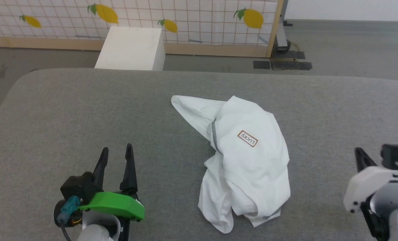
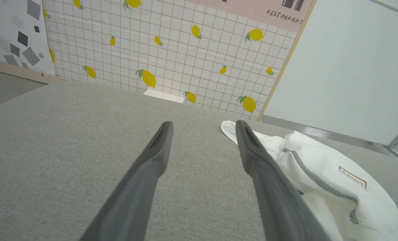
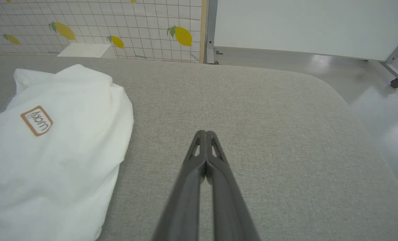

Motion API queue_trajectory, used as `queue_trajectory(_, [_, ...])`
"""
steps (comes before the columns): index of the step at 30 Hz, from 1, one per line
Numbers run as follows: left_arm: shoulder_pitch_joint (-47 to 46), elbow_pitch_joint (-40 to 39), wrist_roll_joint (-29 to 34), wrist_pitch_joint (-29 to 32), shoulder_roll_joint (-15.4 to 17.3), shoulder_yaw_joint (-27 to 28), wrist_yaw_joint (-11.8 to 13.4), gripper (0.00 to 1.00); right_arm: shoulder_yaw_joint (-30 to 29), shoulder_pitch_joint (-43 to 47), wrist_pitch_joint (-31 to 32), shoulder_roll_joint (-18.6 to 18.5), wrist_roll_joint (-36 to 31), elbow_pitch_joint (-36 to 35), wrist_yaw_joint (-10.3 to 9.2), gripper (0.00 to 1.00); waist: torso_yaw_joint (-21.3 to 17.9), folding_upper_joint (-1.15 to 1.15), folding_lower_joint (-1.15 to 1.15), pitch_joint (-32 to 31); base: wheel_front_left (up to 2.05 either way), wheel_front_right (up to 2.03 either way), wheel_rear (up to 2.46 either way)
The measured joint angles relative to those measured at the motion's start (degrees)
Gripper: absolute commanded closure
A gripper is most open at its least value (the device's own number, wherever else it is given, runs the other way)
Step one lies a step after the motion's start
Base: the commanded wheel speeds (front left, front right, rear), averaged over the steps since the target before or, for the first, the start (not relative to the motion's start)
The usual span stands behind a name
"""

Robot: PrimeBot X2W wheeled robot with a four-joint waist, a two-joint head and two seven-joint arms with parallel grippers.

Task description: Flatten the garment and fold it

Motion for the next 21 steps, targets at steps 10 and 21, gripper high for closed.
queue_trajectory(10, [0.0, -0.5, 1.4, 0.0, -0.2, 0.4, -0.4, 0.00, 6.5, 5.2, -2.7, -0.1, 9.5, -3.1, -0.01, 0.00, -3.8, 0.00, 0.00, -0.4, 0.00, 0.00, 0.00])
queue_trajectory(21, [-3.1, -0.7, 1.4, 0.0, -0.3, -1.5, -0.8, 0.00, 16.8, -5.6, 4.0, 0.0, 16.8, 13.7, -0.01, 0.00, -2.2, 0.00, 0.00, 4.3, 0.00, 0.00, 0.00])
